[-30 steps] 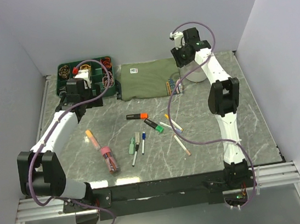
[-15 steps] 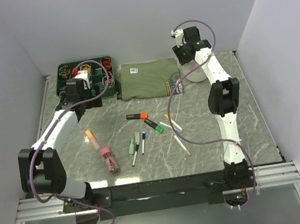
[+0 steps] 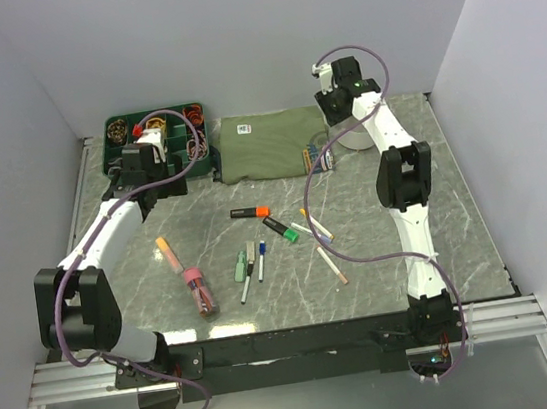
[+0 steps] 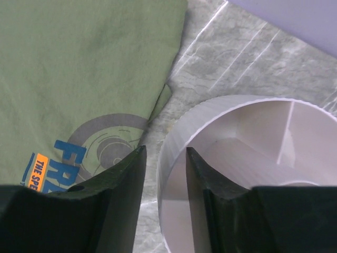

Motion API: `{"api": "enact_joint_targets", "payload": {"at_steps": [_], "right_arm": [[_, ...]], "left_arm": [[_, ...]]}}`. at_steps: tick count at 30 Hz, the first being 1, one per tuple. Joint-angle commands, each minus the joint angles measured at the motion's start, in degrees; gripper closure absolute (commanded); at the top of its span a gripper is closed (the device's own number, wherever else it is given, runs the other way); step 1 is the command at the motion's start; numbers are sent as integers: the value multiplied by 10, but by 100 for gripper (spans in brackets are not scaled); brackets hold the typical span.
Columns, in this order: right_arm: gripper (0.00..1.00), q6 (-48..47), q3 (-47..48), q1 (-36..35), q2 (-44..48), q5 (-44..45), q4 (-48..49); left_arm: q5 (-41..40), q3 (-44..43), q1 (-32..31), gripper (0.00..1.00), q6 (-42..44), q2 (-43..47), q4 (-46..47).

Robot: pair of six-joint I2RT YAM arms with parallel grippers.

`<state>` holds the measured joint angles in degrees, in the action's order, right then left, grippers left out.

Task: Sort the stationery into containers
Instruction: Pick up the storage box at the corner of the board.

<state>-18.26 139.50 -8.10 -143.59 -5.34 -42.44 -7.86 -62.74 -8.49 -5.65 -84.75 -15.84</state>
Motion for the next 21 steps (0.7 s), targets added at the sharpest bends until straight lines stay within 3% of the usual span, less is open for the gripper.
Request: {"api": "enact_joint_targets", "payload": {"at_steps": [1,11,21], "right_arm": [[58,12,20,3,-2,0,22],[84,-10,-51,-3,54,35,38],[100,-12,-135,-6,163,45,13]], "left_arm": [[7,-23,1,0,-8,-1,3],[12,-15,3,1,-13,4,11],[28,23,3,1,-16,37,29]]}}
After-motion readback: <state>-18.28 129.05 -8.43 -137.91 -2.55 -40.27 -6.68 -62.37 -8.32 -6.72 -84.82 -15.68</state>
